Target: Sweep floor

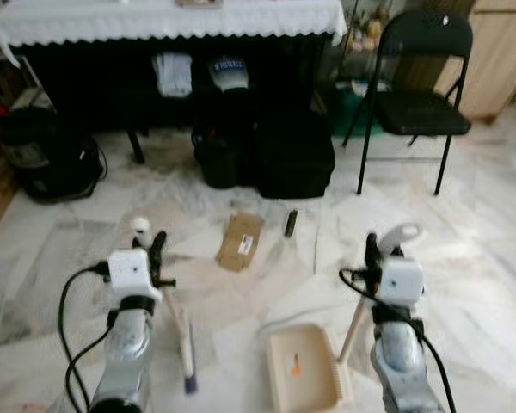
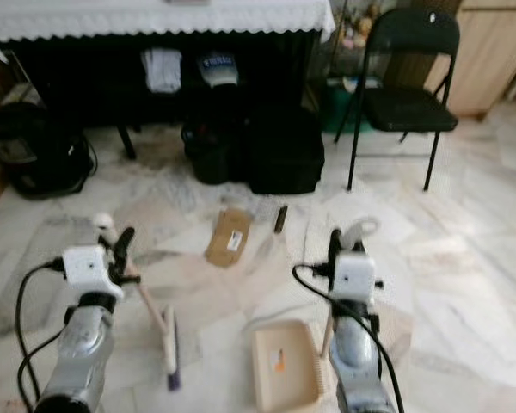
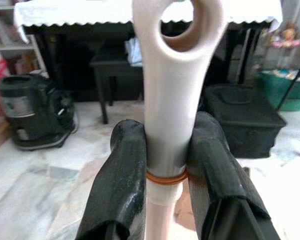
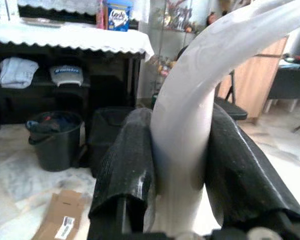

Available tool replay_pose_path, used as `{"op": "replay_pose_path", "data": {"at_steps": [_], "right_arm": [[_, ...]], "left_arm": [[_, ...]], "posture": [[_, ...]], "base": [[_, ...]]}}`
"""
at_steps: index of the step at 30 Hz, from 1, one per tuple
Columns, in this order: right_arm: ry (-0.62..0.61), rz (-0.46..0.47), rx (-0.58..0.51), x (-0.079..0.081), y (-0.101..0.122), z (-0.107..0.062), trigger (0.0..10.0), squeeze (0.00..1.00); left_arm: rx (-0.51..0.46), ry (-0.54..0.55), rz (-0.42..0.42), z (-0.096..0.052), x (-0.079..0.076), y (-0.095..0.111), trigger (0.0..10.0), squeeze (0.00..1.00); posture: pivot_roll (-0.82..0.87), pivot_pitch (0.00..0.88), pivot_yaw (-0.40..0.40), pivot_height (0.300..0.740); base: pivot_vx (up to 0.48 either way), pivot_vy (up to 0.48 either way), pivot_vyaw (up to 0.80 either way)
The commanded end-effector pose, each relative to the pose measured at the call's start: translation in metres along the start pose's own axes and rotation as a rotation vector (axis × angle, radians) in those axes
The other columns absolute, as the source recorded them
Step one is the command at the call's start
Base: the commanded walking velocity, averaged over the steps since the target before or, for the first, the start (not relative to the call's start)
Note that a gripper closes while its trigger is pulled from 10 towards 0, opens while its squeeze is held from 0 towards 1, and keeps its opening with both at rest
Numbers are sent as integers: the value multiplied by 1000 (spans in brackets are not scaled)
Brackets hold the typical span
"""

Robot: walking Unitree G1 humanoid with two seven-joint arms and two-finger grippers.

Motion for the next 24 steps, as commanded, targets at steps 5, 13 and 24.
{"op": "replay_pose_path", "data": {"at_steps": [5,13,24], "right_arm": [[12,-16,-33,-1,6,3,10000,0],[17,-11,-34,0,7,4,10000,0],[23,-6,-30,2,7,4,10000,0]], "left_arm": [[-32,0,12,3,2,7,10000,27],[-33,-4,7,3,1,7,10000,27],[-35,-47,1,3,-7,8,10000,16]], "posture": [[-32,61,-31,740],[-33,70,-33,740],[-31,80,-36,740]], "base": [[0,272,0],[0,273,0],[0,0,0]]}}
Point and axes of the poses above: a point about 5 cm out from each wrist's last joint towards the gripper, its own z axis pointing out of the wrist towards the gripper, its own y axis along the axis of the wrist's last joint, x = y × z, the point moved 5 cm from there along z, pointing out of the wrist towards the gripper, and after that the axes turned 1 degree about -z, right-handed, at the moved point
